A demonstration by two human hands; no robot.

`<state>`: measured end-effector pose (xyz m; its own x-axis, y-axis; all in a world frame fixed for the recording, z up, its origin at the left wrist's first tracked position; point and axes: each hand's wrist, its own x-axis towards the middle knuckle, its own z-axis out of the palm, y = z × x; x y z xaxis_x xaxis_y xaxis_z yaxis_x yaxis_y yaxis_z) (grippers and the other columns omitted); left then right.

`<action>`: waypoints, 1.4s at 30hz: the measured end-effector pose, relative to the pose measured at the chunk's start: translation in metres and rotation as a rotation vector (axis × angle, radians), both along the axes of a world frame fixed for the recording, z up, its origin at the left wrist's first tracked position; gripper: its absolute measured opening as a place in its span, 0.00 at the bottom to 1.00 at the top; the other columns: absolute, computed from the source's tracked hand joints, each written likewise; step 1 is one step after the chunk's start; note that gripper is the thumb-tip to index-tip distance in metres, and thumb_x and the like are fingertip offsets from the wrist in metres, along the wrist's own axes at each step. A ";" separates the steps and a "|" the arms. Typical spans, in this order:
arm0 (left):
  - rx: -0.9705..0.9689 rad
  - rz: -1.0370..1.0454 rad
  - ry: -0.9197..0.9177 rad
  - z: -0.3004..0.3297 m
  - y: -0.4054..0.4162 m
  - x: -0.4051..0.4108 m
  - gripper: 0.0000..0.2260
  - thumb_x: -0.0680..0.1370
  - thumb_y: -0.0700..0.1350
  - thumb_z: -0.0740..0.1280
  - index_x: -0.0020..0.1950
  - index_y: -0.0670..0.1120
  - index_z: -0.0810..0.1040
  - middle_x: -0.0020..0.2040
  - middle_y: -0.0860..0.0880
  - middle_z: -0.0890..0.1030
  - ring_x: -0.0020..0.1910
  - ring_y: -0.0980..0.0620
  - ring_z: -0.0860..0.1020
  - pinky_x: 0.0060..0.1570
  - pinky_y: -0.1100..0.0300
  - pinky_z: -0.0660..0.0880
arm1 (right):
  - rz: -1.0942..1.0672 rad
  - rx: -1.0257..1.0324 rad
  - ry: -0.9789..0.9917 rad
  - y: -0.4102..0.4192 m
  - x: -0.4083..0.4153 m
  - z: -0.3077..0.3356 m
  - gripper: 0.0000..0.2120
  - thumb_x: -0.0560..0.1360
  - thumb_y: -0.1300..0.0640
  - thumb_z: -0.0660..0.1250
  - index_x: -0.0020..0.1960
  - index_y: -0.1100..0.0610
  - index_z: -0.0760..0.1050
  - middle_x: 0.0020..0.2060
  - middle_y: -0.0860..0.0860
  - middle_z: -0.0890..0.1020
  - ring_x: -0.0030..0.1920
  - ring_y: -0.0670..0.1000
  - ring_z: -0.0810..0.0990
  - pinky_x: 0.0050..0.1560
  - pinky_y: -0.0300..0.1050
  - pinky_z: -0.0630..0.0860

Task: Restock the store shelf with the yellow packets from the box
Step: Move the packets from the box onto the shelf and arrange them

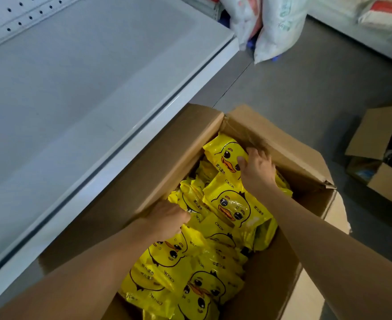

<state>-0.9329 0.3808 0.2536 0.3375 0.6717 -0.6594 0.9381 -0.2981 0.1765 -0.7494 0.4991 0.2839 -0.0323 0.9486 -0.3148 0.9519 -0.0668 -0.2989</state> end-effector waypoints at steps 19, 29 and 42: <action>0.077 0.622 -0.186 0.049 -0.047 -0.006 0.20 0.78 0.51 0.65 0.69 0.53 0.70 0.67 0.49 0.74 0.65 0.47 0.73 0.60 0.55 0.71 | -0.034 0.034 0.130 -0.038 0.008 0.012 0.22 0.74 0.53 0.69 0.62 0.61 0.67 0.54 0.61 0.78 0.55 0.63 0.76 0.50 0.54 0.74; 0.260 0.794 -0.209 0.136 -0.085 0.007 0.11 0.78 0.48 0.64 0.59 0.48 0.77 0.56 0.45 0.78 0.56 0.45 0.76 0.51 0.54 0.72 | 0.258 0.134 0.377 -0.063 0.026 0.124 0.22 0.78 0.44 0.59 0.60 0.61 0.70 0.43 0.54 0.74 0.44 0.54 0.72 0.42 0.45 0.67; 0.608 1.002 -0.094 0.344 -0.175 -0.002 0.06 0.78 0.48 0.63 0.41 0.52 0.69 0.43 0.50 0.73 0.46 0.48 0.72 0.41 0.59 0.66 | 0.599 0.343 0.650 -0.120 0.005 0.329 0.16 0.77 0.47 0.61 0.44 0.61 0.70 0.35 0.56 0.76 0.38 0.56 0.75 0.35 0.46 0.65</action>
